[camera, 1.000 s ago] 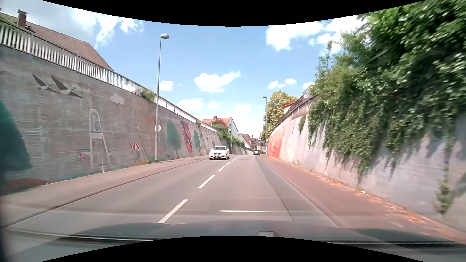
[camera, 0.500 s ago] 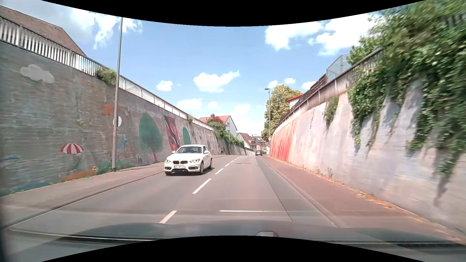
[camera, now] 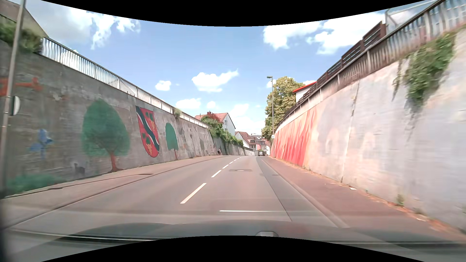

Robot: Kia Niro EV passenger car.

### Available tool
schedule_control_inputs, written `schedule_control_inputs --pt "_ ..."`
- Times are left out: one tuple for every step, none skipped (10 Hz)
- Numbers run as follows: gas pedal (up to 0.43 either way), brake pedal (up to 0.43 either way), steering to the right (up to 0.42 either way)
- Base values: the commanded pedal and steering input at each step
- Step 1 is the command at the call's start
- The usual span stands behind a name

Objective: Follow the waypoints while adhering to traffic rules and regulations

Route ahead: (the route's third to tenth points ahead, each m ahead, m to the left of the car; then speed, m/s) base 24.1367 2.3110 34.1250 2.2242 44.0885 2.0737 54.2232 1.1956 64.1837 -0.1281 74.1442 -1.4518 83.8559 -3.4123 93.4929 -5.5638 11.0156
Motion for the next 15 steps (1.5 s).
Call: schedule_control_inputs --pt "0.0 0.0 -0.002" --pt "0.0 0.0 -0.002" --pt "0.0 0.0 -0.002" --pt "0.0 0.0 -0.002" --pt "0.0 0.0 -0.002" --pt "0.0 0.0 -0.002" --pt "0.0 0.0 -0.002" --pt "0.0 0.0 -0.002" --pt "0.0 0.0 -0.002" --pt "0.0 0.0 -0.002" --pt "0.0 0.0 -0.002" --pt "0.0 0.0 -0.003" --pt "0.0 0.0 -0.003" --pt "0.0 0.0 -0.002" --pt "0.0 0.0 -0.003"
